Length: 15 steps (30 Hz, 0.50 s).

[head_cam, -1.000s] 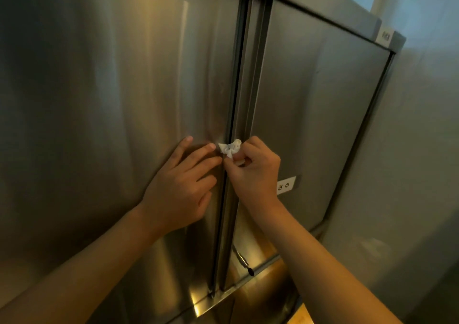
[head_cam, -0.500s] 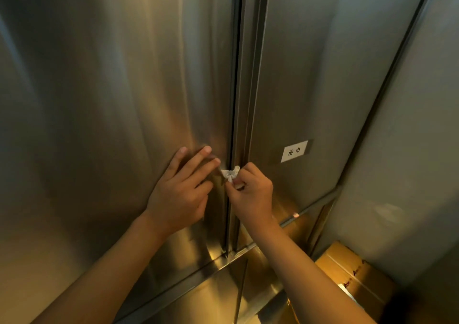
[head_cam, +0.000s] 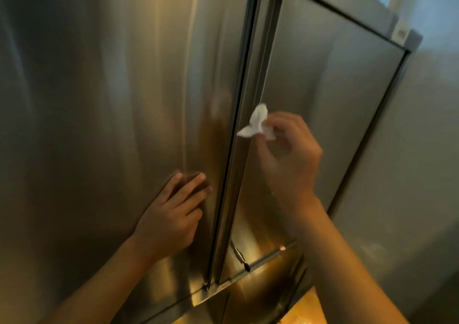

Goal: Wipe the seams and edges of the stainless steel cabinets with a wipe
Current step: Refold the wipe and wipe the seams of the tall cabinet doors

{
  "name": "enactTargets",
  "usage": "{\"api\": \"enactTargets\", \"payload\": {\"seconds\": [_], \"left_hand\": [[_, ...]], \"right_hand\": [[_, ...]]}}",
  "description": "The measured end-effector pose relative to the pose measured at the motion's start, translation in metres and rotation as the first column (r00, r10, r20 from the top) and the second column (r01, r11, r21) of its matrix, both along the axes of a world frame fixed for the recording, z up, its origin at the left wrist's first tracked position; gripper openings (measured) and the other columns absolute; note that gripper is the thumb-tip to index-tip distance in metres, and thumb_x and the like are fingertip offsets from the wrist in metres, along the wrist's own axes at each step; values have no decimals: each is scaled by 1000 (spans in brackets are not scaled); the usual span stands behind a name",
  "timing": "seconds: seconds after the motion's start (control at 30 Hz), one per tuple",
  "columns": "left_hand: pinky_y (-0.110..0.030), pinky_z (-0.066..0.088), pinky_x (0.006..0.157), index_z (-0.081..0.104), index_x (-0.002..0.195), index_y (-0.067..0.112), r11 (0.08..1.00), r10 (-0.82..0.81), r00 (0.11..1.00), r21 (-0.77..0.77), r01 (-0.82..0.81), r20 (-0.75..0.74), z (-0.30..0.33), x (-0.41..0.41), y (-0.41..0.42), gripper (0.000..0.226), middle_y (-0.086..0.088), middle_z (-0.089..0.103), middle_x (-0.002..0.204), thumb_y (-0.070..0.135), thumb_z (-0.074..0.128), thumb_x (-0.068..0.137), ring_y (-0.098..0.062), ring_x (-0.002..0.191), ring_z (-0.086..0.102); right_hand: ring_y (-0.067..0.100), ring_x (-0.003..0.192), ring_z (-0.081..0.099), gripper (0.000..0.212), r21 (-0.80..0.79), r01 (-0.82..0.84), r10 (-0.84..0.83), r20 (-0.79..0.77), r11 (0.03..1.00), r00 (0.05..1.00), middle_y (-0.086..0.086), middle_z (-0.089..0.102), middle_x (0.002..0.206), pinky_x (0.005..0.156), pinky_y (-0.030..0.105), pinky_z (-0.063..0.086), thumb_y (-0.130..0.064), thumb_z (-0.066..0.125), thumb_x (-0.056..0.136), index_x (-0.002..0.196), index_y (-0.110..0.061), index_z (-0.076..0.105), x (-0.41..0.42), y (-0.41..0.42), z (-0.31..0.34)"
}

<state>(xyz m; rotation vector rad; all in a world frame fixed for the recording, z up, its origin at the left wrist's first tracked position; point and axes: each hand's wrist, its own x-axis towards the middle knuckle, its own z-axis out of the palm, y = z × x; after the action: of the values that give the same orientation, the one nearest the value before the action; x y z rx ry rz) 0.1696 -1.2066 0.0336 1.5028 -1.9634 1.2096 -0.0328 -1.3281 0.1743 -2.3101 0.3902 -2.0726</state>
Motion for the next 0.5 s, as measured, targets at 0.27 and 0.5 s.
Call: {"api": "enactTargets", "payload": {"seconds": [0.27, 0.5], "left_hand": [[-56, 14, 127, 76, 87, 20, 999, -4, 999, -32, 3, -38, -4, -4, -1, 22, -7, 60, 147, 25, 55, 94, -31, 151, 38], [-56, 14, 127, 75, 86, 21, 1000, -3, 999, -26, 2, -48, -5, -4, -1, 11, -6, 59, 148, 22, 65, 89, -31, 152, 37]], "right_hand": [[28, 92, 66, 12, -333, 126, -172, -113, 935, 979, 15, 68, 105, 80, 32, 53, -9, 68, 96, 98, -4, 79, 25, -44, 117], [31, 93, 62, 13, -357, 205, -294, -215, 911, 931, 12, 72, 106, 80, 19, 36, 1, 68, 88, 93, -2, 79, 31, -45, 84]]}}
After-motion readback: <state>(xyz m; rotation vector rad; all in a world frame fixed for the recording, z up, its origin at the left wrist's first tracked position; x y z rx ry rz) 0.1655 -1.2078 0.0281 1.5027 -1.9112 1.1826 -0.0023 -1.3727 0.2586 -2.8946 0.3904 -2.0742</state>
